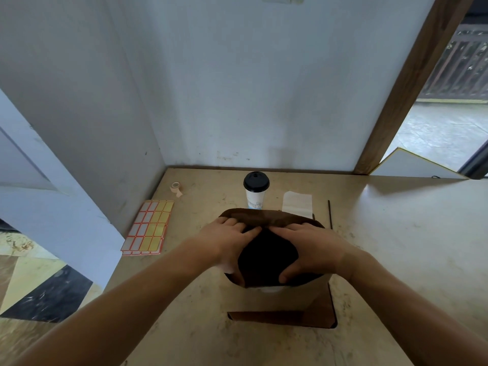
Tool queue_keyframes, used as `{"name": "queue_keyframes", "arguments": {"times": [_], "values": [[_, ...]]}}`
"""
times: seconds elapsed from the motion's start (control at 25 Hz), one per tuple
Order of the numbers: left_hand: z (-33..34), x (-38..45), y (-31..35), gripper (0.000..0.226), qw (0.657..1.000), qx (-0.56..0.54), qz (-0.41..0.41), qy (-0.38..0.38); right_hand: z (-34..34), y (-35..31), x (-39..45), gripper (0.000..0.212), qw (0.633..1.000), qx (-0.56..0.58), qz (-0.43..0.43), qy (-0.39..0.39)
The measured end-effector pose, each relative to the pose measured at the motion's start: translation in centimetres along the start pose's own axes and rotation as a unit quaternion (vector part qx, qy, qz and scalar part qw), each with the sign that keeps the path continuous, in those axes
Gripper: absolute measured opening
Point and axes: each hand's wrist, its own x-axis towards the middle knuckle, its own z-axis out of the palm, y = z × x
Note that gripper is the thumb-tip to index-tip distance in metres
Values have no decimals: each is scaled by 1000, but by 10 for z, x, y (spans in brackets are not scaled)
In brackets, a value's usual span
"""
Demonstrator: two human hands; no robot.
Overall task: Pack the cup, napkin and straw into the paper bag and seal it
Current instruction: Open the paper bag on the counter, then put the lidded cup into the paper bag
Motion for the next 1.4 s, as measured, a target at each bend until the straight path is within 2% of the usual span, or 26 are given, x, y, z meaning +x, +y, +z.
{"name": "queue_keyframes", "arguments": {"times": [0.2,0.32,0.44,0.52,0.56,0.68,0.8,0.92,1.08,1.2,1.4], "values": [[-1,2,4,112,1000,12,1,0,-5,2,3,81,999,46,-15,20],[-1,4,4,109,1000,25,-5,-9,-22,3,11,70,992,121,-17,31],[-1,8,2,108,1000,19,-11,-16,-41,14,35,60,971,195,14,140],[0,9,0,109,1000,17,-14,-15,-51,26,60,46,956,185,45,222],[1,10,-1,110,1000,17,-14,-15,-54,32,75,43,956,165,60,237],[4,12,-3,111,1000,14,-13,-18,-60,47,120,48,972,89,87,200],[3,18,-5,111,1000,7,-7,-23,-65,60,165,67,984,10,105,141],[4,20,-6,113,1000,11,-5,-11,-62,69,203,88,989,-17,117,85],[10,16,-12,111,1000,22,2,21,-42,78,245,110,995,-22,89,43],[14,14,-17,114,999,20,2,28,-23,86,270,114,995,-43,88,18],[15,13,-19,113,999,27,5,46,-4,94,294,105,996,-23,87,13]]}}
